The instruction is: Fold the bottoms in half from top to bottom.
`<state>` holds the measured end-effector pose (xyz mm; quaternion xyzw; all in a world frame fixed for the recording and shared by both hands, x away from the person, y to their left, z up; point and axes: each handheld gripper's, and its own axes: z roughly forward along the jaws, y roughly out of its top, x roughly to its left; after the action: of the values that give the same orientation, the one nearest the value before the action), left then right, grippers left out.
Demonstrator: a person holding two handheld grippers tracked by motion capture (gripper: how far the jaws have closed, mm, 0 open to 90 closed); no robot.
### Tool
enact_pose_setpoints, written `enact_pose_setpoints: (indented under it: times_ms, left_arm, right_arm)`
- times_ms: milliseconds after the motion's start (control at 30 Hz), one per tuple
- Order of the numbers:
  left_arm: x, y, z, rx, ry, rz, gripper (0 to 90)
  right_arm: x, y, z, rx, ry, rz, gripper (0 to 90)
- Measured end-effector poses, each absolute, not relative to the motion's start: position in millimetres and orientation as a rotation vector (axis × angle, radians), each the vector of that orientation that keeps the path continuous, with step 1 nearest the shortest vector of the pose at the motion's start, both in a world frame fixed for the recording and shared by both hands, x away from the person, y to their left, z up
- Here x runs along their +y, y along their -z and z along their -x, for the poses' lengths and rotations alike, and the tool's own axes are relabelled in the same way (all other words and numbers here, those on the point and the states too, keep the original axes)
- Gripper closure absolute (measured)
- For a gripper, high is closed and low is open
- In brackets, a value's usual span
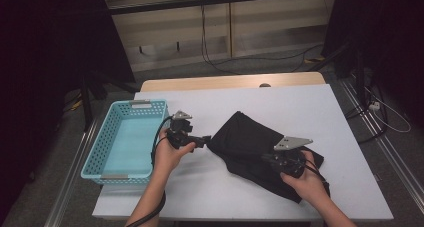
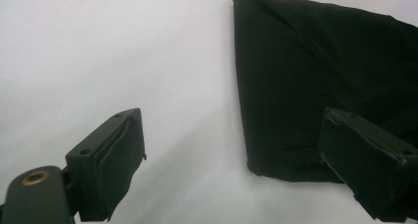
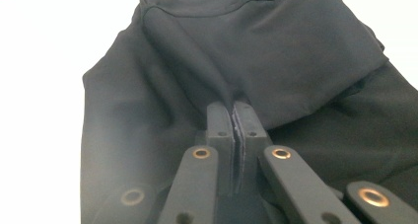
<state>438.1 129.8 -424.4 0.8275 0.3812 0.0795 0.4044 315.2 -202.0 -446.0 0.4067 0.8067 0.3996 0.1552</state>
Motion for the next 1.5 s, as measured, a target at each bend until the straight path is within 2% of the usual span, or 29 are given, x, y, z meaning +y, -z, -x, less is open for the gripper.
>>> enact_pose_setpoints:
  times_ms: [1500]
  left_arm:
    - [132.2,427.1,-443.0,0.962,-0.198,-2.087,9.4]
  right_arm:
    - [-221.5,441.6,-303.6,2.288,-1.148,-1.209,88.0]
